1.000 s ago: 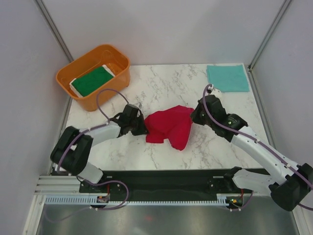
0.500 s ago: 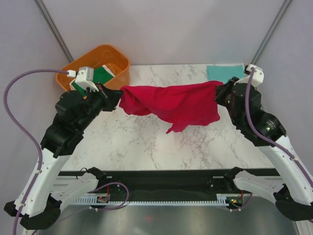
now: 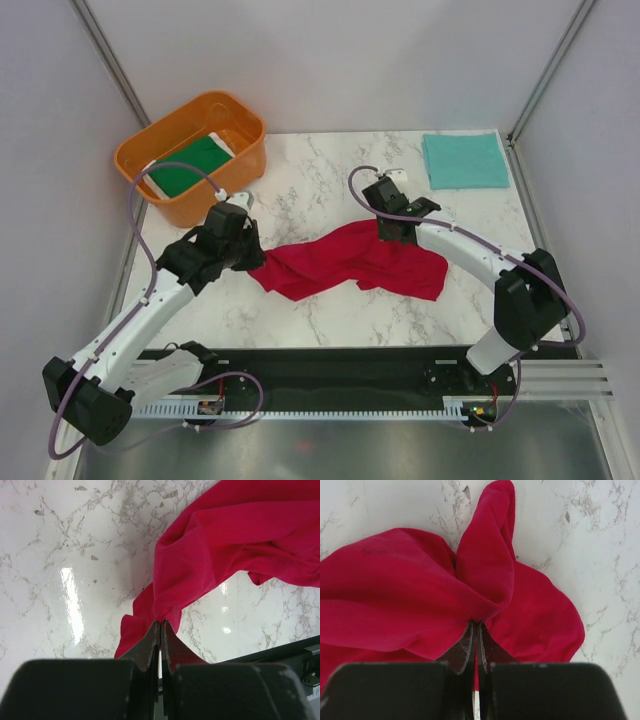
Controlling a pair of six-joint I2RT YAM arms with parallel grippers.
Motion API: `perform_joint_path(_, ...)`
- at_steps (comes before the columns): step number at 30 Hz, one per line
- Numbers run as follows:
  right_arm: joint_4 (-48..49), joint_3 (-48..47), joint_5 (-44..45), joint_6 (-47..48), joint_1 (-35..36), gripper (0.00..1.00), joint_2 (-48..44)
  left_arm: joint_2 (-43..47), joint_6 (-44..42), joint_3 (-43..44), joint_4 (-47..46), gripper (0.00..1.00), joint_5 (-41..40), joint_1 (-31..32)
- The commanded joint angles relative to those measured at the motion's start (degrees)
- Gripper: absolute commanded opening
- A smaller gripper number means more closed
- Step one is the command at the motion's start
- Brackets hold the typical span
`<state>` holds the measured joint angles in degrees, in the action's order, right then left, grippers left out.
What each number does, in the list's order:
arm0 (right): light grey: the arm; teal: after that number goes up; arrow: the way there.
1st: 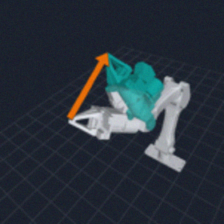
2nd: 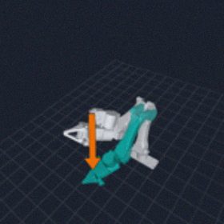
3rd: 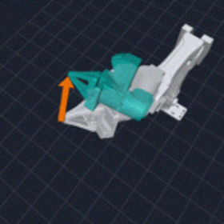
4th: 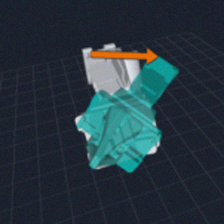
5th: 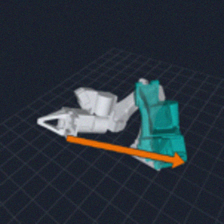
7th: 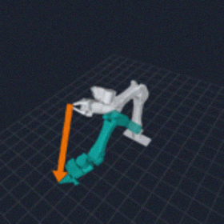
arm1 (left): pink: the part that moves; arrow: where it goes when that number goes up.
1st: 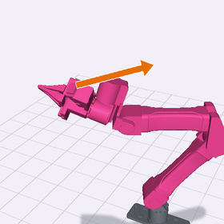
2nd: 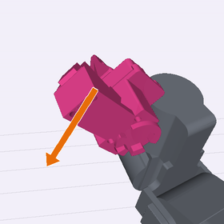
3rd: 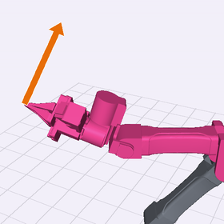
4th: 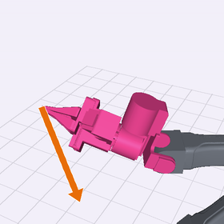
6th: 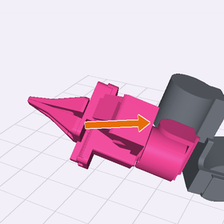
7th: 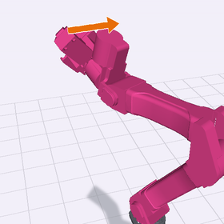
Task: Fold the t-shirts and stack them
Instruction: Flatten the tshirt out
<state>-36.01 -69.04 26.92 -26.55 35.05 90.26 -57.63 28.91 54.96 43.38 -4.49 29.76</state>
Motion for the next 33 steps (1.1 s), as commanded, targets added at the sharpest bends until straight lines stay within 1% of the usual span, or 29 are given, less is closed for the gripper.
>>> perform_joint_path(1,5.41,-4.52,-1.42,4.04,-1.91,0.04,3.14,-0.99,0.27,1.03,-3.20,0.02,-0.44,0.04)
perform_joint_path(4,8.83,-9.35,-4.23,6.94,-3.14,0.05,8.42,-0.30,0.10,0.15,-5.75,0.02,0.53,-0.05)
perform_joint_path(5,9.11,-11.10,-4.50,7.64,-3.14,0.06,9.83,0.49,0.10,0.06,-6.02,0.02,0.45,-0.05)
perform_joint_path(6,9.03,-15.21,-4.42,8.69,-3.14,0.06,11.33,0.93,0.01,0.15,-6.20,0.02,0.45,-0.05)
perform_joint_path(7,8.07,-17.25,-4.33,9.05,-3.23,0.09,13.61,1.28,-0.16,0.58,-6.37,0.02,0.27,-0.05)
perform_joint_path(8,7.02,-19.36,-3.98,9.05,-3.23,0.22,14.50,1.98,-0.60,0.94,-6.37,0.02,0.19,-0.05)
perform_joint_path(9,3.53,-23.39,-2.32,8.53,-3.23,0.31,14.94,2.25,-0.87,1.20,-6.46,0.02,0.10,-0.14)
perform_joint_path(11,-1.23,-26.23,-0.82,4.76,-3.23,0.48,14.42,2.60,-1.57,1.64,-6.55,0.02,-0.34,-0.14)
perform_joint_path(12,-5.87,-26.33,-0.03,2.92,-3.23,0.52,13.38,3.22,-1.83,1.56,-6.55,0.02,-0.52,-0.05)
perform_joint_path(13,-7.57,-25.11,0.41,-1.88,-3.32,0.54,9.88,3.66,-2.01,0.95,-6.55,0.02,-0.87,-0.05)
perform_joint_path(14,-8.72,-23.01,-0.02,-4.19,-3.23,0.56,7.67,4.10,-2.10,0.50,-6.64,0.02,-0.96,-0.05)
perform_joint_path(15,-10.38,-17.24,-0.63,-6.91,-3.23,0.57,5.22,5.06,-2.19,0.15,-6.72,0.02,-0.87,-0.05)
perform_joint_path(16,-11.09,-14.14,-1.77,-11.99,-3.23,0.57,0.32,5.42,-2.36,-0.63,-6.81,0.02,-0.43,-0.05)
perform_joint_path(17,-11.62,-11.06,-2.56,-14.65,-3.23,0.57,-2.17,5.68,-2.62,-0.82,-6.90,0.02,-0.08,-0.05)
perform_joint_path(18,-12.24,-5.29,-3.18,-16.76,-3.32,0.57,-4.45,5.86,-2.71,-1.08,-7.16,0.02,0.18,-0.05)
perform_joint_path(19,-13.37,-2.62,-3.80,-18.44,-3.32,0.57,-8.65,6.03,-2.89,-1.43,-7.34,0.02,0.79,-0.05)
perform_joint_path(20,-14.08,-0.25,-3.63,-22.02,-3.41,0.57,-10.61,5.95,-3.06,-1.52,-7.51,0.02,1.15,-0.05)
perform_joint_path(21,-15.05,4.04,-2.84,-23.36,-3.84,0.58,-12.46,5.77,-3.24,-1.61,-7.95,0.02,1.24,-0.05)
perform_joint_path(22,-15.49,6.17,-2.31,-24.86,-4.37,0.58,-15.78,5.42,-3.42,-1.70,-8.04,0.02,1.59,-0.05)
perform_joint_path(23,-15.76,8.19,-2.22,-25.91,-5.33,0.59,-17.21,5.24,-3.85,-1.70,-8.22,0.02,1.85,-0.05)
perform_joint_path(24,-15.58,11.78,-2.83,-26.45,-8.04,0.59,-19.31,5.16,-4.03,-1.87,-8.39,0.02,1.85,-0.05)
perform_joint_path(27,-15.15,16.28,-4.33,-25.32,-12.79,0.58,-20.56,4.54,-4.38,-1.96,-8.66,0.02,1.85,-0.05)
perform_joint_path(29,-14.62,17.70,-3.98,-25.05,-14.21,0.56,-20.74,4.45,-4.30,-2.31,-9.01,0.02,2.03,-0.05)
perform_joint_path(33,-9.88,22.00,-5.64,-26.10,-16.67,0.54,-19.08,3.49,-4.30,-2.58,-9.89,0.02,2.21,-0.05)
